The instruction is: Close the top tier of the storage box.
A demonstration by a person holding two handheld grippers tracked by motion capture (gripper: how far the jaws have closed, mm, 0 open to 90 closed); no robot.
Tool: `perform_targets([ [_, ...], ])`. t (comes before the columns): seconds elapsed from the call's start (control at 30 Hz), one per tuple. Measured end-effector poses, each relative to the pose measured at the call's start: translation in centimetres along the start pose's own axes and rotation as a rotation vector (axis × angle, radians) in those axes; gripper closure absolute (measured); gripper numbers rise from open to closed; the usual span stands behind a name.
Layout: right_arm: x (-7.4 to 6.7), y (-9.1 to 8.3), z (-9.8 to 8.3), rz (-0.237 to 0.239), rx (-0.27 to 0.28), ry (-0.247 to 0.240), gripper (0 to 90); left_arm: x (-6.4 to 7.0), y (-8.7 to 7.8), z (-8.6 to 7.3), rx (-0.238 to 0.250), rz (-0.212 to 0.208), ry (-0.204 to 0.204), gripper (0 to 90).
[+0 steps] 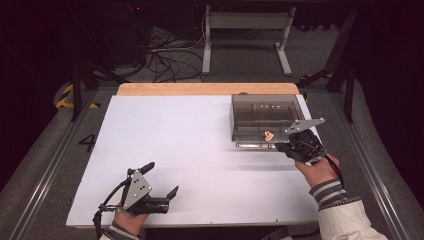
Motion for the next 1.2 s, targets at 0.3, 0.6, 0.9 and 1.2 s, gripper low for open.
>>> perform_targets([
  [0.3,0.2,0.7,-0.7,-0.011,-0.041,0.003,89.7,0.0,0.0,0.0,-0.001,0.000,0.002,1.6],
  [0.6,0.8,1.6,-1.4,-0.018,-0.100,0.022,89.8,0.1,0.1,0.0,-0.002,-0.004,-0.008,1.5],
  [0.9,1.6,2.4,-1.6,-0.019,-0.124,0.047,89.7,0.1,0.1,0.0,-0.003,-0.003,-0.006,1.5],
  [1.2,2.0,2.8,-1.4,-0.026,-0.127,0.049,89.8,0.1,0.1,0.0,-0.002,-0.007,-0.012,1.5],
])
Point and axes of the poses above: each handheld gripper's, and its own axes: y roughly forward along the jaws, z roughly out of its top, x roughly to its right, the point moved 1 cm from there along y, roughly forward along the jaws, and after that the axes turned 6 degrees about -x, right-handed, at the moved point
